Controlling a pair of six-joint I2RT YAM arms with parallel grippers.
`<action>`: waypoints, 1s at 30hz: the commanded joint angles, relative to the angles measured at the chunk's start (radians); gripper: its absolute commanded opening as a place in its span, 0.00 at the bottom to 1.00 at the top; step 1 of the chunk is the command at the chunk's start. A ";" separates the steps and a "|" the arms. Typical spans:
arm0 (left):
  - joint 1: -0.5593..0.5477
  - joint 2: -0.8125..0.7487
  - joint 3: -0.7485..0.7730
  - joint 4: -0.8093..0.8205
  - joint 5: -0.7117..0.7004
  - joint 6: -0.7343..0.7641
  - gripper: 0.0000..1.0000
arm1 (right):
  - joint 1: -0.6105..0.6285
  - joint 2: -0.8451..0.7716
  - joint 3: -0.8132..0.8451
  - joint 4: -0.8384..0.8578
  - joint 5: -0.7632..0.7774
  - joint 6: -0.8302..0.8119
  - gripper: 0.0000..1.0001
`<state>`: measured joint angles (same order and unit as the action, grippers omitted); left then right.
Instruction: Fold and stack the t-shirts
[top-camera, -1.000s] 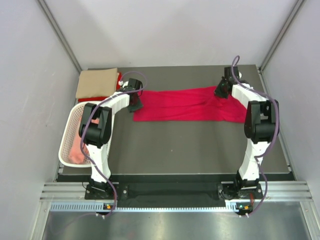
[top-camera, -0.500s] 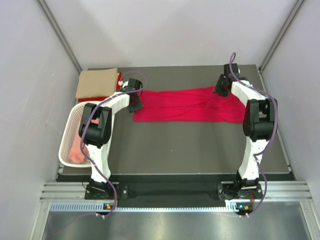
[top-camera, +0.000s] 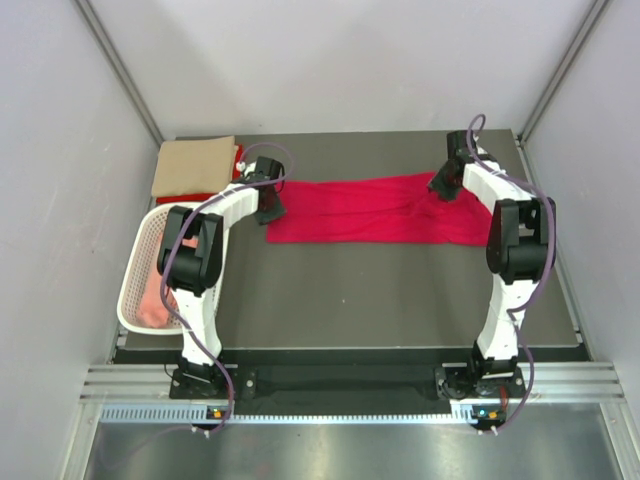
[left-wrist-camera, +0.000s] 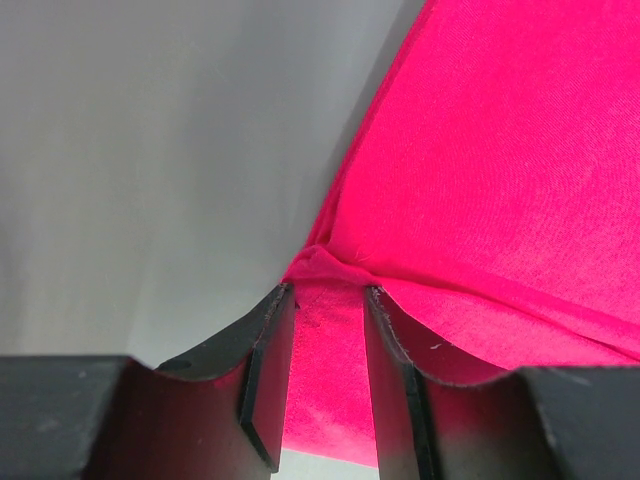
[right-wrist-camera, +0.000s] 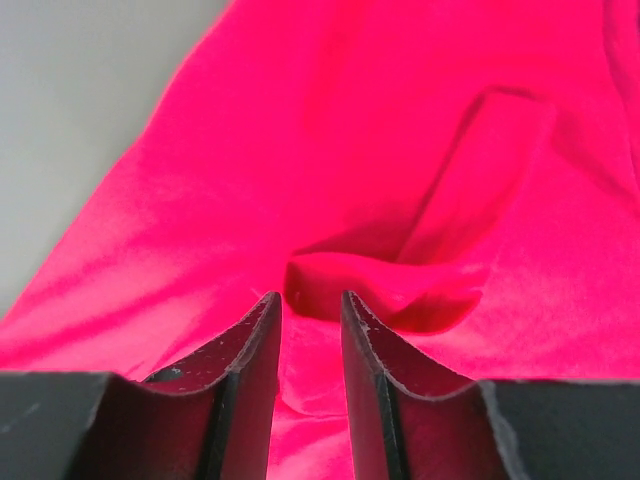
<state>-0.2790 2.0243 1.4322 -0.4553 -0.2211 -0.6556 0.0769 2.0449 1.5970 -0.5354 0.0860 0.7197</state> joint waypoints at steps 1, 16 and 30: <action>-0.002 -0.038 -0.013 0.000 0.040 -0.004 0.39 | 0.011 -0.029 0.029 -0.080 0.064 0.144 0.31; -0.029 -0.124 0.042 -0.006 0.106 0.024 0.40 | -0.002 0.012 0.104 -0.305 0.028 0.515 0.39; -0.104 -0.138 0.054 -0.017 0.101 0.063 0.40 | -0.022 0.115 0.188 -0.371 -0.049 0.639 0.38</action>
<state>-0.3740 1.9343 1.4551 -0.4736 -0.1192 -0.6144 0.0673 2.1387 1.7248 -0.8726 0.0628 1.3212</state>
